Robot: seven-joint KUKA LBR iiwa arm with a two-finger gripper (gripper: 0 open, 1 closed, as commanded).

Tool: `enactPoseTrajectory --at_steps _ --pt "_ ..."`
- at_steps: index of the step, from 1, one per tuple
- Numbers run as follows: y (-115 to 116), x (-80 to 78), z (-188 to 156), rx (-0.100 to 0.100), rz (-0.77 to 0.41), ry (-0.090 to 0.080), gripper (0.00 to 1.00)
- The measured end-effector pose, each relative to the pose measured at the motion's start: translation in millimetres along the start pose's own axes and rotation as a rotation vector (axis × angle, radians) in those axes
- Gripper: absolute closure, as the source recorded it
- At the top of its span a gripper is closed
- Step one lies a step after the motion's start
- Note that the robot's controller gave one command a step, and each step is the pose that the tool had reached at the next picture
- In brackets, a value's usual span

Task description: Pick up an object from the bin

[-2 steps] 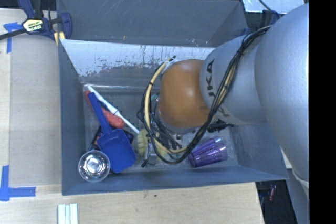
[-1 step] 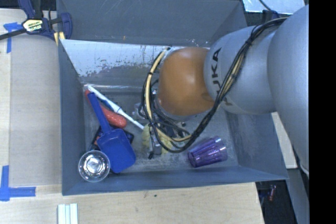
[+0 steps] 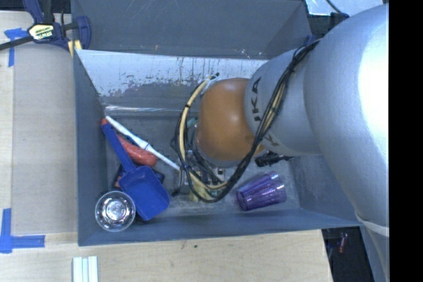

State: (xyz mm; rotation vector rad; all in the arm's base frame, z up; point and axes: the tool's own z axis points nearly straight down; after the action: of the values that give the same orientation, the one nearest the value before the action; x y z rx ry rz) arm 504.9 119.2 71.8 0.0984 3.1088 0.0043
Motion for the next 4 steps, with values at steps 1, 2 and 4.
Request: enactPoseTrajectory --at_steps 1,2,4 --pt "0 0.0 0 0.0 0.001 0.0 1.0" --pt "23 -25.4 2 0.004 -0.057 0.001 1.0" --pt "39 -20.8 2 0.01 -0.074 0.003 1.0"
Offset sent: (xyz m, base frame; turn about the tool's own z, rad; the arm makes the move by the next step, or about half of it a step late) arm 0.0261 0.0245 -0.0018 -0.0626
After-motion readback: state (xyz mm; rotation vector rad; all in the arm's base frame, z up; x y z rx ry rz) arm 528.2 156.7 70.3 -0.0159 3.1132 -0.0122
